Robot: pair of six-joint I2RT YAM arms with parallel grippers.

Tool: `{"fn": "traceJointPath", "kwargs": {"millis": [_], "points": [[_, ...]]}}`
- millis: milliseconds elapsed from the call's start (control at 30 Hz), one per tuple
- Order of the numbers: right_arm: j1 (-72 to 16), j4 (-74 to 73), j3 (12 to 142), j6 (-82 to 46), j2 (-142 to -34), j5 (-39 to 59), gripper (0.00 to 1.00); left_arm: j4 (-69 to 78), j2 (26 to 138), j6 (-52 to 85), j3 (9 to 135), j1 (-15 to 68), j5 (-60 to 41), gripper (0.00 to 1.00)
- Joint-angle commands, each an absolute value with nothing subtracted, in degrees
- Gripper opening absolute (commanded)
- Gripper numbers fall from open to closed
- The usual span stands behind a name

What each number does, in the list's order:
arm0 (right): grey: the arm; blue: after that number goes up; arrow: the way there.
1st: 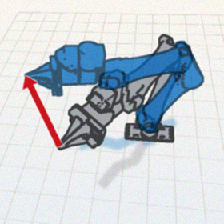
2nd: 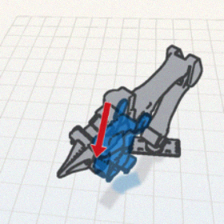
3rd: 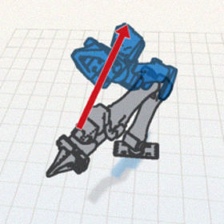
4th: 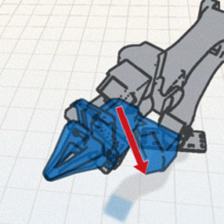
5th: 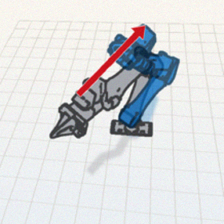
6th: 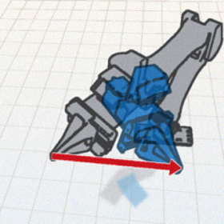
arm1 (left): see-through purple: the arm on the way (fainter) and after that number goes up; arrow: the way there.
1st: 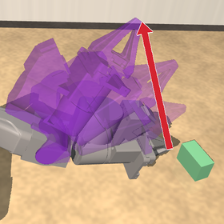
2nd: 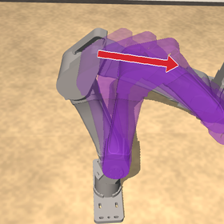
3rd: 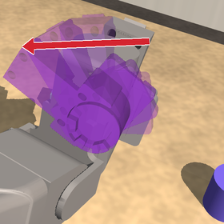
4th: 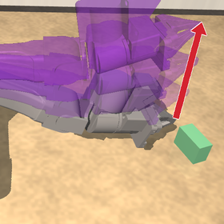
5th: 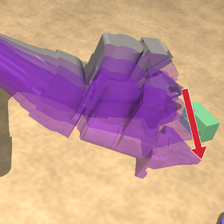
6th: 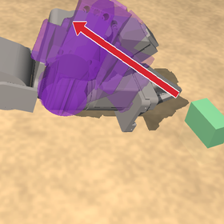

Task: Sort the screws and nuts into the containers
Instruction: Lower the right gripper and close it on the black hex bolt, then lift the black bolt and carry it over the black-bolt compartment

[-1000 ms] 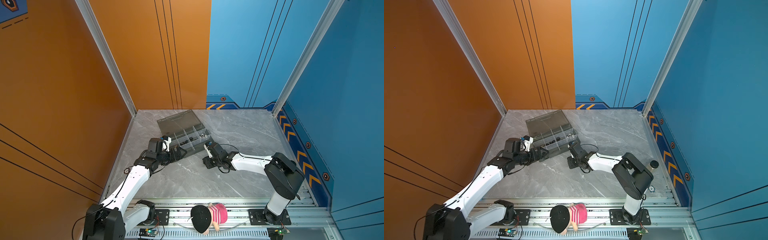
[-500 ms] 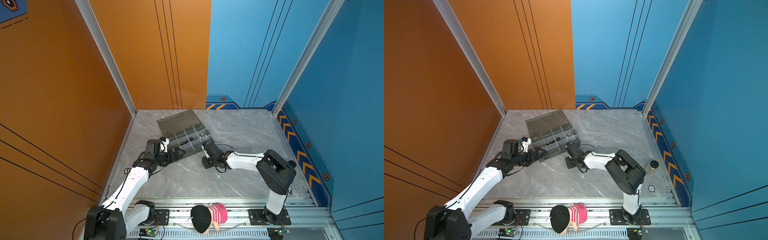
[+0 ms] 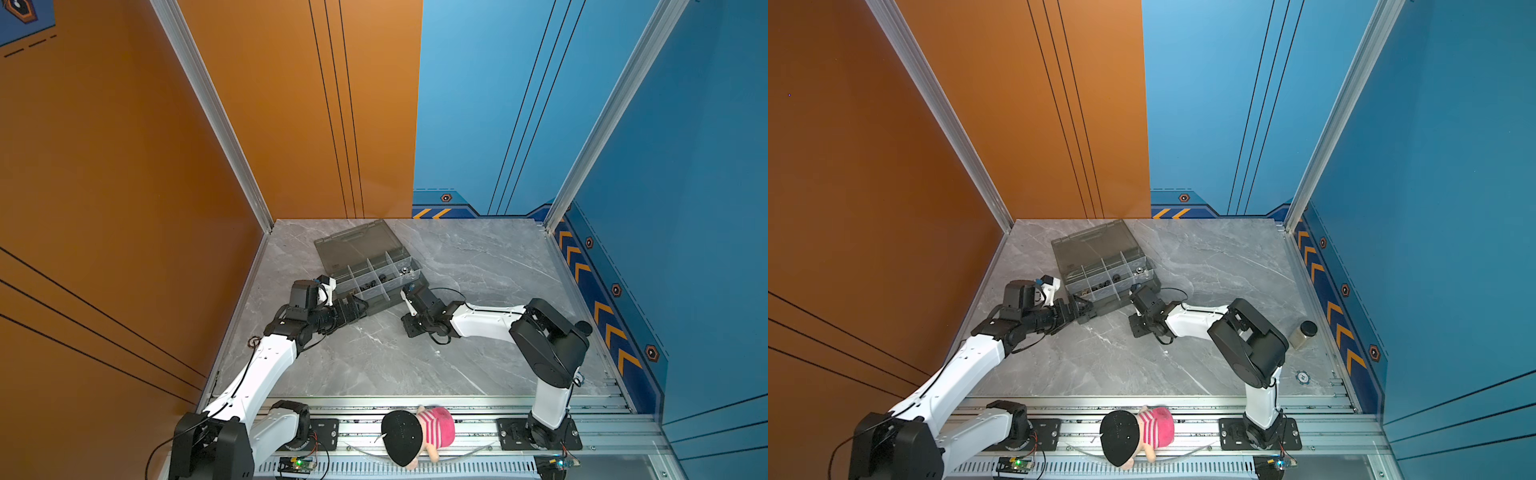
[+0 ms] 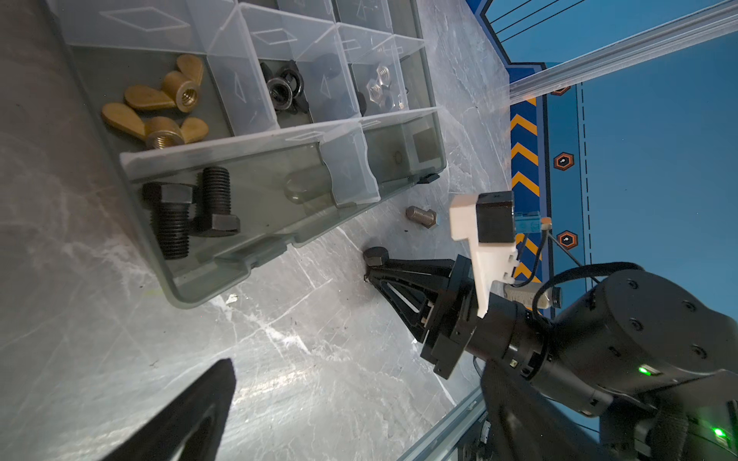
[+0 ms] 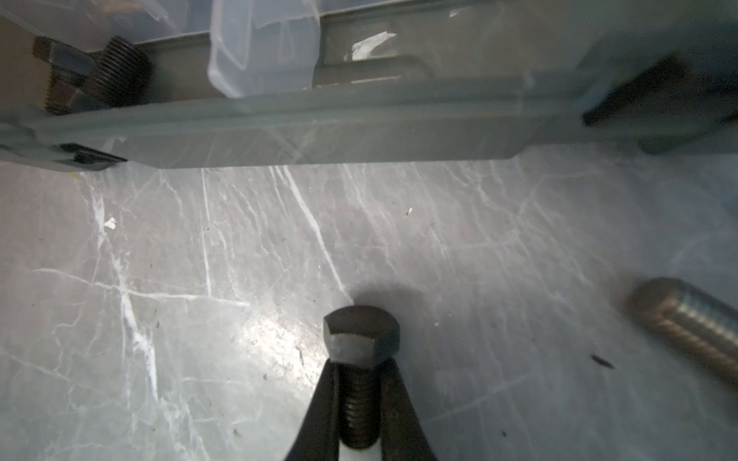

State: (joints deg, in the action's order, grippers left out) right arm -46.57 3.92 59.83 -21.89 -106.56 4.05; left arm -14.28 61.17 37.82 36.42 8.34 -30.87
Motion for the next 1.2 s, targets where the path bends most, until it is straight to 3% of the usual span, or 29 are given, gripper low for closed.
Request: {"fn": "traceJointPath", "kwargs": {"millis": [0, 433, 800, 1167], "points": [[-46.7, 3.8, 60.2, -20.2, -102.8, 7.2, 0.0, -13.4, 60.1, 38.6, 35.5, 7.6, -32.8, 0.98], [-45.9, 3.5, 66.0, -13.0, -96.6, 15.7, 0.0, -12.7, 57.4, 39.9, 33.3, 5.2, -34.0, 0.98], [-46.4, 10.0, 83.0, -1.4, -106.8, 15.8, 0.0, -12.9, 55.7, 40.4, 32.2, 3.5, -35.0, 0.98], [-46.6, 16.3, 93.3, 1.4, -117.0, 14.7, 0.0, -12.7, 54.6, 41.0, 31.6, 2.3, -35.8, 0.98]]}}
